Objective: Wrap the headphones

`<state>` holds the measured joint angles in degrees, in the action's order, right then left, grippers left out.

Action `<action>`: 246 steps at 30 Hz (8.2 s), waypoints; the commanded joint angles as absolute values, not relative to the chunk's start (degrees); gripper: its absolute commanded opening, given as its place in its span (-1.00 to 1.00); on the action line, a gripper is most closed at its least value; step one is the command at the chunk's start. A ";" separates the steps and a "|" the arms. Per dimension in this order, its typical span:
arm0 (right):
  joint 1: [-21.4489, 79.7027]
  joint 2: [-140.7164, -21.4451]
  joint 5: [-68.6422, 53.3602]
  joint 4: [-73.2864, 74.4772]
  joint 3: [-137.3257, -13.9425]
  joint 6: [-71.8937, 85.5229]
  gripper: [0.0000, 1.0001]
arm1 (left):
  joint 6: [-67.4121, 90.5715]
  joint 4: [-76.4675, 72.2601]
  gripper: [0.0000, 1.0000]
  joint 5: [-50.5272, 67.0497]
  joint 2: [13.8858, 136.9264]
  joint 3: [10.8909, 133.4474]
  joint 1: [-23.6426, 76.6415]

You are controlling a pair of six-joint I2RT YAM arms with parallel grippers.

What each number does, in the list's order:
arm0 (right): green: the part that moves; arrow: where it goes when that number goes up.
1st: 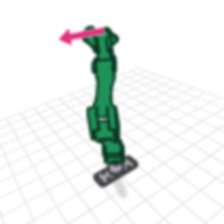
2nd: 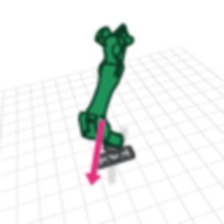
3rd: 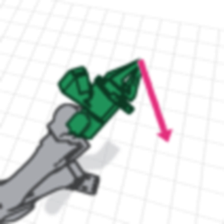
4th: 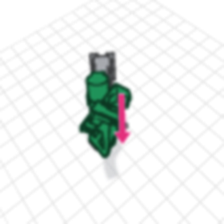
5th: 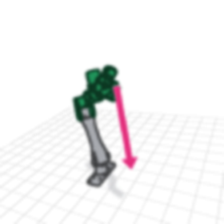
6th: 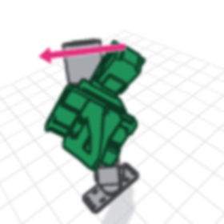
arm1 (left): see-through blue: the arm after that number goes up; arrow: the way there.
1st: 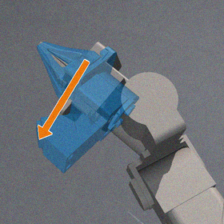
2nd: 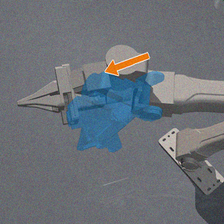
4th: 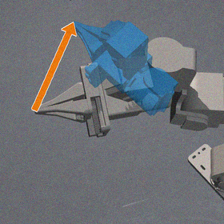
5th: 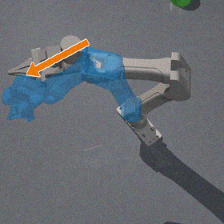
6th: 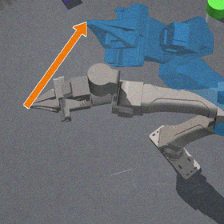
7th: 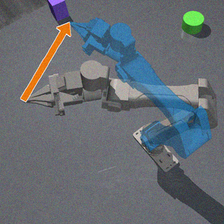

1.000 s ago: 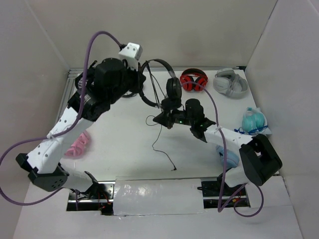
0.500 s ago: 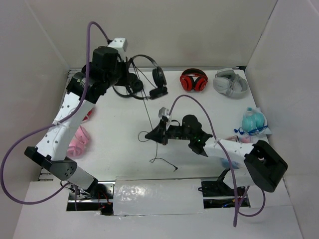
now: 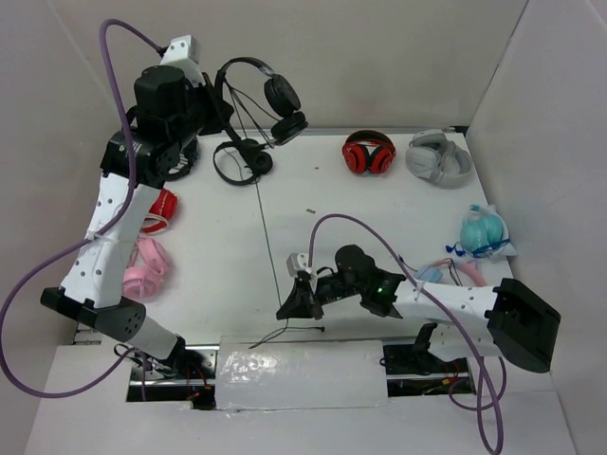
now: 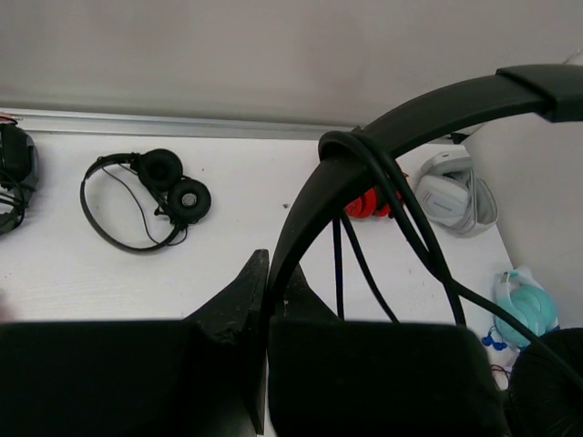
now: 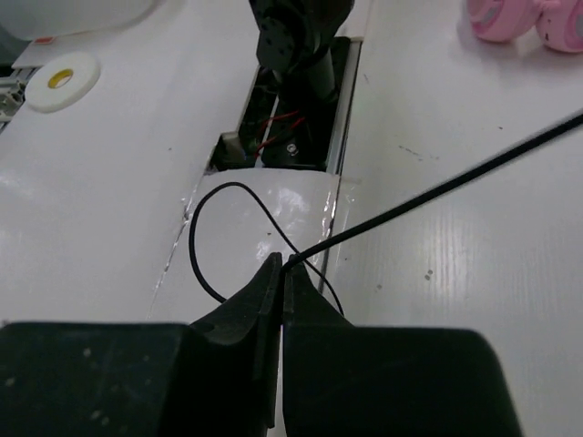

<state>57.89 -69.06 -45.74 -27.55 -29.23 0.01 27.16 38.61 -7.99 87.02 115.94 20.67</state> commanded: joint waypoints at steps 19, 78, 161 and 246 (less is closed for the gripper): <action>70.41 -50.44 60.64 20.38 -43.15 23.38 -1.00 | 32.00 32.79 -1.00 7.82 91.76 103.19 3.88; 19.86 -89.36 -0.36 -0.97 -95.01 -1.76 -0.86 | -3.34 23.65 -1.00 -4.93 89.05 76.91 41.22; 50.10 -49.73 8.26 -22.40 -26.10 9.07 0.99 | 16.44 35.42 -1.00 3.26 85.26 116.81 17.66; 43.43 -62.73 -5.22 11.94 -72.04 -35.50 -1.00 | 10.29 18.73 -1.00 -17.66 96.61 85.89 31.54</action>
<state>47.20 -60.82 8.58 8.91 -64.58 -28.93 15.03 29.54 -18.68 105.43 89.84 29.17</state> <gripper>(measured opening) 0.022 0.096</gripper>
